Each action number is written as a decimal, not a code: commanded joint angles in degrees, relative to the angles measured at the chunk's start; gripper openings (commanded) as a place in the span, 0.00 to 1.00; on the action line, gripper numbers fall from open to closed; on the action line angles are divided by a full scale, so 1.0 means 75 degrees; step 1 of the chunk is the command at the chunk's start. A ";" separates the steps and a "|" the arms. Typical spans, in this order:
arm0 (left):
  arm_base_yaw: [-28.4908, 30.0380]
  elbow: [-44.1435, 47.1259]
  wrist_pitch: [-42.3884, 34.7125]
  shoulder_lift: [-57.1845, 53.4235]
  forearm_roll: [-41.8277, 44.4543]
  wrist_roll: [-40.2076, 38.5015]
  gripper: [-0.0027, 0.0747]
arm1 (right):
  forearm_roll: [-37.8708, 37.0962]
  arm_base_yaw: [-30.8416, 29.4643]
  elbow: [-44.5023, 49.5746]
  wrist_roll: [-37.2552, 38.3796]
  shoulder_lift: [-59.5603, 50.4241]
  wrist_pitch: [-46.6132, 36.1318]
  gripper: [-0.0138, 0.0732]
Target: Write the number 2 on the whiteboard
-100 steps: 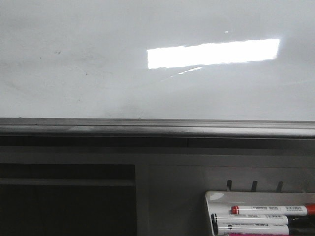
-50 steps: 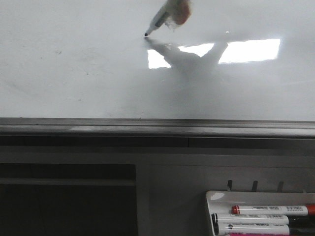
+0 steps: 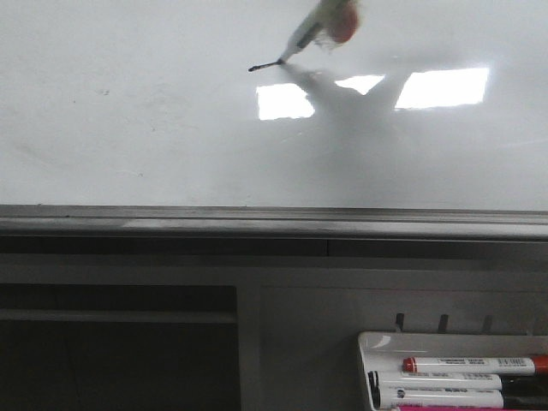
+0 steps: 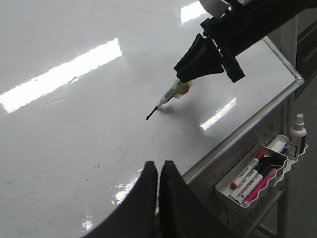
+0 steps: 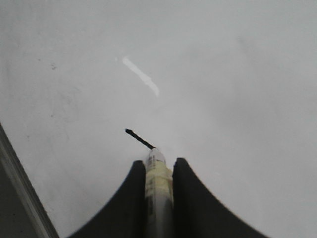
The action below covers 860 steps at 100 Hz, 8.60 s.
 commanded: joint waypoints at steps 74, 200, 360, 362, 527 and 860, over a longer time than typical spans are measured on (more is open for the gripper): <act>0.0012 -0.0176 -0.0608 0.0106 -0.0307 -0.0098 0.01 | -0.0647 0.0662 0.1157 0.1173 0.0014 -0.0321 0.09; 0.0001 -0.0400 -0.0424 0.0757 -0.1995 0.0829 0.48 | 0.1989 -0.1284 0.0245 0.0137 -0.3878 0.3866 0.09; -0.1369 -0.3432 0.1579 0.7129 -0.5069 0.4142 0.22 | 0.4194 0.0356 0.0108 -0.2324 -0.3110 0.4720 0.09; -0.1369 -0.3432 0.1579 0.7129 -0.5069 0.4142 0.19 | 0.4180 0.0356 0.0108 -0.2324 -0.3110 0.4736 0.09; -0.0895 -0.1854 -0.6569 0.9446 -0.6350 0.2482 0.01 | 0.1543 -0.1099 0.1725 0.0462 -0.4560 0.2594 0.08; -0.0211 0.2747 -0.5003 0.0509 -0.5247 0.2372 0.01 | 0.1340 -0.1116 0.5544 0.0462 -0.9379 -0.0192 0.08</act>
